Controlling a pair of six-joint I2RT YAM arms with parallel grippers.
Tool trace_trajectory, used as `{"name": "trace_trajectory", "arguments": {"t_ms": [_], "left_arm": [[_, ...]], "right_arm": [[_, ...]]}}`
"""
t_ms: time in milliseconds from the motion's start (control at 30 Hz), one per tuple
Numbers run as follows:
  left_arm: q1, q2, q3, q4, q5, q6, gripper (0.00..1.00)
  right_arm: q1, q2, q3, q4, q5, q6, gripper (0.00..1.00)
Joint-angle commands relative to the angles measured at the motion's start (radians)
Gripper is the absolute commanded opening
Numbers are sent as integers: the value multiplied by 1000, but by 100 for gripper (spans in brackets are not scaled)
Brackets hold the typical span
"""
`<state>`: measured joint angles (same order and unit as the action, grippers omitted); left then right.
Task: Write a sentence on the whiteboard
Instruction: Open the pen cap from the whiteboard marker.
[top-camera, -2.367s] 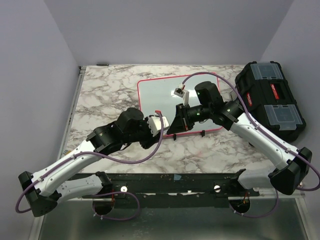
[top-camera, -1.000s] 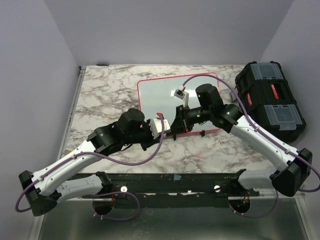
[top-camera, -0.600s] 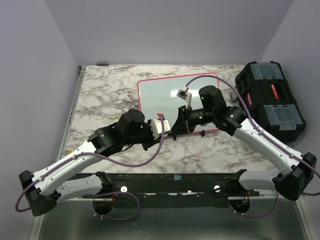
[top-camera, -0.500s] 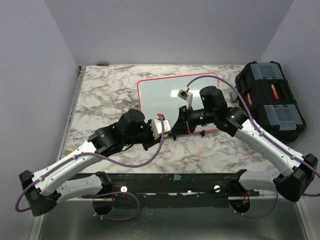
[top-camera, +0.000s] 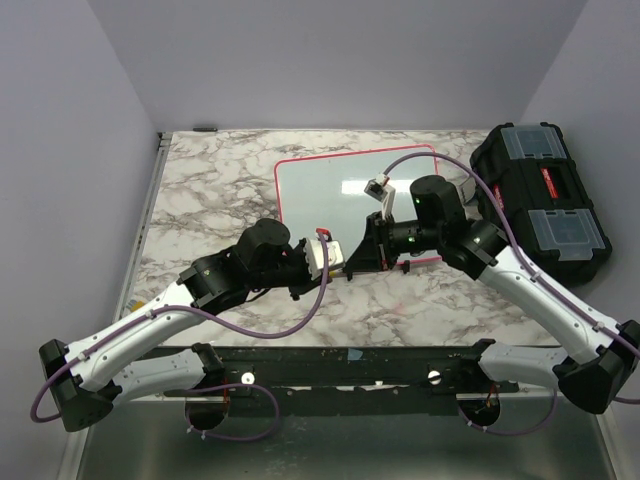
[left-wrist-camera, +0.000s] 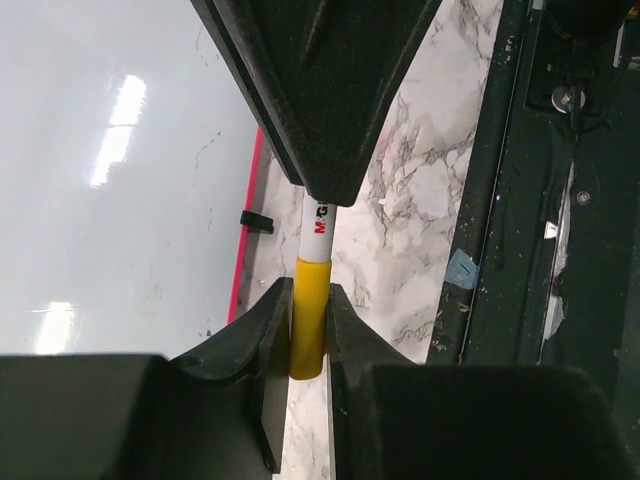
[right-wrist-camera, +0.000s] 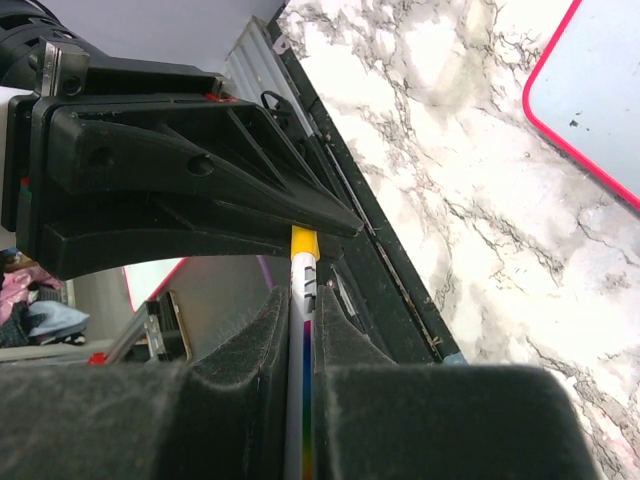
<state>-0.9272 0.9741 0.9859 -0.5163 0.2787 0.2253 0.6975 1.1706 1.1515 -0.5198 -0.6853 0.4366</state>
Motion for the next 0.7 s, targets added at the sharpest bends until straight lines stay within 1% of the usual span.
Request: {"name": "trace_trajectory", "arguments": {"t_ms": [0,367,667], "left_arm": [[21,-3,-23,-74,-85,-5,0],[21,-3,-33,-70,-107,-1,0],[25,-11,-55,-50,-145,-1,0]], "right_arm": [[-21,-61,-14,-89,-7,-26,1],[-59,-102,-6,-130,10,-37,1],[-89,-166,14,-185,35,-60,1]]}}
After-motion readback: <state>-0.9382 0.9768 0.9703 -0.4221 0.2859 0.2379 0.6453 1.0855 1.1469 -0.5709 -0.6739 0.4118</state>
